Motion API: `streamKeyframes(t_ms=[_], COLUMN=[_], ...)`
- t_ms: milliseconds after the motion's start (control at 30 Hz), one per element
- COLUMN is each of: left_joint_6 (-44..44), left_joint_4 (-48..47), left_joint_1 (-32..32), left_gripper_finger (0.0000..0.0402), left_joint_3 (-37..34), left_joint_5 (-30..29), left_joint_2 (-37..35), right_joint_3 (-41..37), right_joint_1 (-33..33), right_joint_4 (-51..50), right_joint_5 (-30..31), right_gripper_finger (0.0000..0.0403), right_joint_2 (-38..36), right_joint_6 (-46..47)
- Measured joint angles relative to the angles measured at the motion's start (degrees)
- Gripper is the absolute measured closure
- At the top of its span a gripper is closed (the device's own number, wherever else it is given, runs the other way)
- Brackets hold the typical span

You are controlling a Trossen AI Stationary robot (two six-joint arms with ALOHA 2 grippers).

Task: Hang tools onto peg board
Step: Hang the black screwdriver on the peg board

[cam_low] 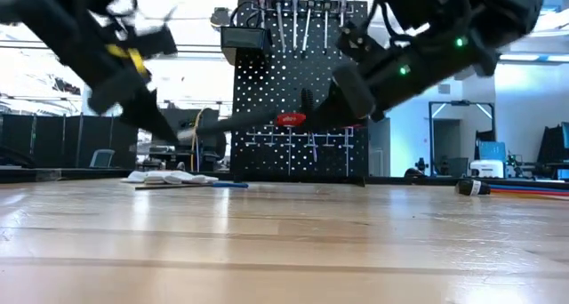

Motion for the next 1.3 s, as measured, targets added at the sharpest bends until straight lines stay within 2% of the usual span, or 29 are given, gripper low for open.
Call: streamKeyframes(t_ms=[100,267,433,533,633,800,1000,1167,1300], left_joint_6=[-0.7,3.0,5.9,6.4,6.7,6.7,6.7,7.1,8.0], left_joint_4=[4.6,16.5,24.0,26.5,27.0,27.9,28.5,27.6,25.9], left_joint_1=[-4.2,-7.8,-8.1,-8.1,-8.1,-8.1,-8.1,-8.1,-8.5], left_gripper_finger=[0.0387,0.0387,0.0387,0.0383,0.0375,0.0377,0.0375,0.0372,0.0371], left_joint_3=[0.1,0.1,0.2,0.2,0.2,0.2,0.2,0.2,0.4], left_joint_5=[-4.2,-7.9,-9.9,-10.0,-9.9,-9.8,-10.2,-11.0,-11.7], left_joint_2=[-1.2,0.3,3.2,4.5,5.0,4.9,5.0,5.0,4.6], right_joint_3=[-3.2,-3.8,-3.8,-3.6,-2.6,-0.4,1.3,2.9,6.8], right_joint_1=[-2.0,-4.8,-3.7,-3.2,-3.4,-3.5,-3.5,-3.4,-3.7], right_joint_4=[8.7,20.2,32.9,36.5,35.7,33.3,30.2,27.5,15.5], right_joint_5=[-5.3,-19.3,-20.2,-19.0,-17.4,-18.8,-19.3,-19.0,-15.7], right_gripper_finger=[0.0165,0.0163,0.0163,0.0163,0.0170,0.0199,0.0287,0.0290,0.0290], right_joint_2=[0.0,0.0,0.0,0.0,0.0,0.0,-0.1,-0.6,-5.0], right_joint_6=[2.9,4.4,3.0,3.2,4.2,2.7,2.7,0.5,-3.3])
